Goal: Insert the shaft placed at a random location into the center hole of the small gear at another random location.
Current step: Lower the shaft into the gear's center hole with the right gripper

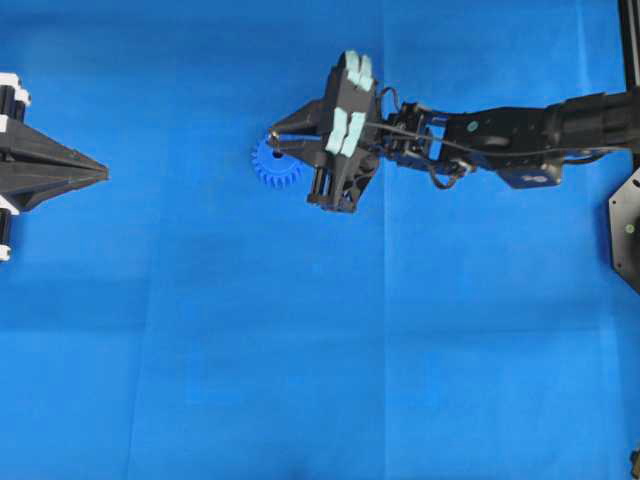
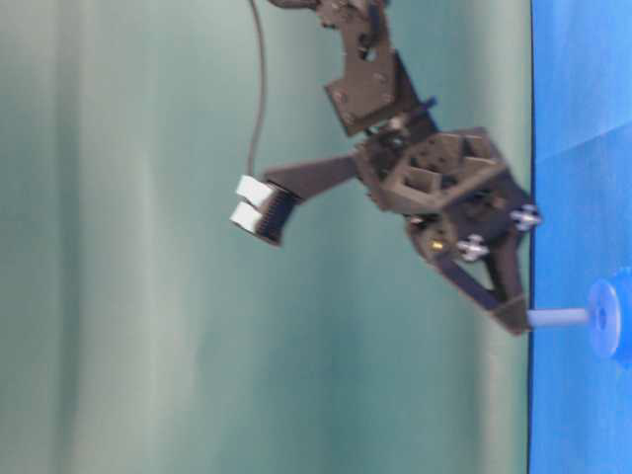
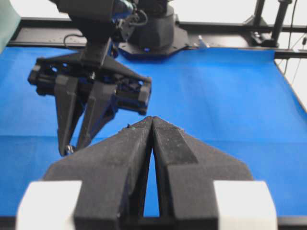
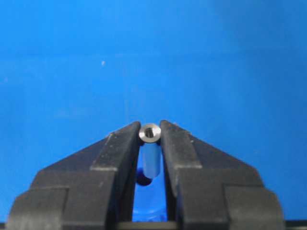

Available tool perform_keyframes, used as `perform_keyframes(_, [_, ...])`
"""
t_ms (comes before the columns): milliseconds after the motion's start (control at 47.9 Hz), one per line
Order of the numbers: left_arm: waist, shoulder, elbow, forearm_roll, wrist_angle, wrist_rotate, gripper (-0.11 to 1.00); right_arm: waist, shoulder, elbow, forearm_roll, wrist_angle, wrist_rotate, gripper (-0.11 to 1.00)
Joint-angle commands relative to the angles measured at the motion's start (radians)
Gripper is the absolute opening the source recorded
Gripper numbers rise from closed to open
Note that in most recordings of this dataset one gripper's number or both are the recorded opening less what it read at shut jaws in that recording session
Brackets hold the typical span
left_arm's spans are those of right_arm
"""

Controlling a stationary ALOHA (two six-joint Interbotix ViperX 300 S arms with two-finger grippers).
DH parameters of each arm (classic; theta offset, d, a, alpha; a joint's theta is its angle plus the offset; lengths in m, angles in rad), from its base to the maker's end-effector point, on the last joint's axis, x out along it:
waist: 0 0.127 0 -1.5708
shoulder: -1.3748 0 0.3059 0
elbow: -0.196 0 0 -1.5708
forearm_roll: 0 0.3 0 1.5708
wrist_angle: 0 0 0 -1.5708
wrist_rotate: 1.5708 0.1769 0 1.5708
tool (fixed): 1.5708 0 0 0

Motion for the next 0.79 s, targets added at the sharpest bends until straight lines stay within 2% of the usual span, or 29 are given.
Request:
perform_keyframes(0, [-0.002,0.005,-0.009,-0.002,-0.005,0.0,0.0,0.0,-0.046,-0.002,0.0,-0.008,0.0,0.03])
perform_keyframes(355, [-0.002,0.005,-0.011,-0.002,-0.005,0.0,0.0,0.006,-0.031,-0.003,0.006,-0.009,0.009,0.03])
perform_keyframes(773, [-0.002,0.005,-0.009,-0.002,-0.006,0.0,0.0,0.008,0.012,-0.012,0.041,-0.046,0.012,0.03])
